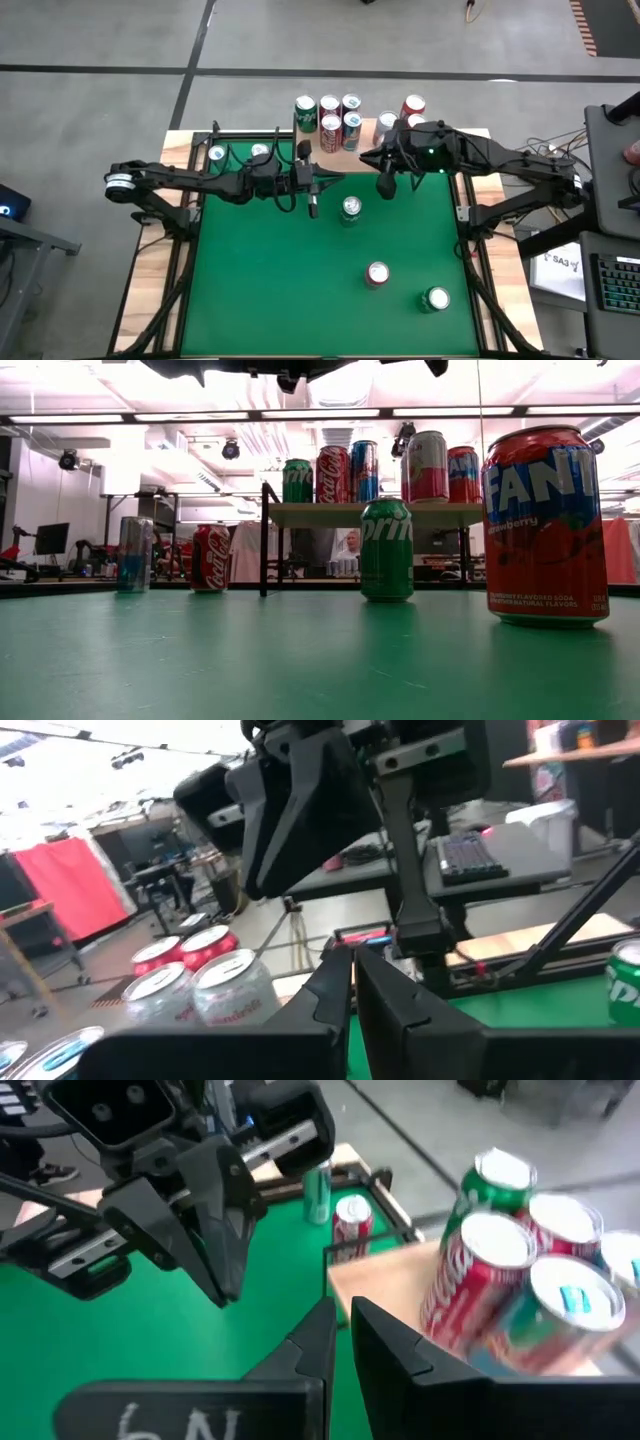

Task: Place canned beverage on shelf
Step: Put the pink white soda can aligned with the red white soda can on the shelf

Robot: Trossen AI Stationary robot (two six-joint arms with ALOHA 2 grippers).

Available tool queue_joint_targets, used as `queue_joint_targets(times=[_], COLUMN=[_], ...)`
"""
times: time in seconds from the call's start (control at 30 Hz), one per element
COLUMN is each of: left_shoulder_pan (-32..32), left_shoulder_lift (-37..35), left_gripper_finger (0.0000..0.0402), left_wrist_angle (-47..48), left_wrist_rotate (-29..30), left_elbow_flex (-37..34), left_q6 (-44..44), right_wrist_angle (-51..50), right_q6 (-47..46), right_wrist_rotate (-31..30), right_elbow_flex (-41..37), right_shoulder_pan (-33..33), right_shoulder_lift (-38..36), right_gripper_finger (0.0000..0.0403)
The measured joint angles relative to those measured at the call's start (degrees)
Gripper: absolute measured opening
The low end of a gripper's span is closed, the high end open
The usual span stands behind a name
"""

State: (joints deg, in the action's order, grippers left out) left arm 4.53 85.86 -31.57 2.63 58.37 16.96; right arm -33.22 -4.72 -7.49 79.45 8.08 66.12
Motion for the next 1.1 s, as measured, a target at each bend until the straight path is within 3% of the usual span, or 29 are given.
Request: queue_joint_targets(times=[0.37, 0.7, 1.1], left_shoulder_pan=[1.5, 4.1, 8.0], left_shoulder_lift=[8.0, 15.1, 20.9], left_gripper_finger=[0.0000, 0.0000, 0.0000], left_wrist_angle=[-7.7, 5.8, 9.1], left_wrist_rotate=[-1.9, -1.8, -1.7], left_elbow_flex=[2.8, 17.0, 26.4], left_q6=[-0.9, 6.4, 11.0], right_wrist_angle=[-19.9, -29.0, -31.2], right_q6=[-11.6, -17.8, -15.7], right_wrist_rotate=[-3.2, -6.3, -10.7], right_elbow_flex=[3.2, 3.1, 1.8], right_shoulder_pan=[0.0, 0.0, 0.1], right_shoulder_lift=[-2.6, -4.6, -5.0], right_gripper_finger=[0.0028, 0.0028, 0.0028])
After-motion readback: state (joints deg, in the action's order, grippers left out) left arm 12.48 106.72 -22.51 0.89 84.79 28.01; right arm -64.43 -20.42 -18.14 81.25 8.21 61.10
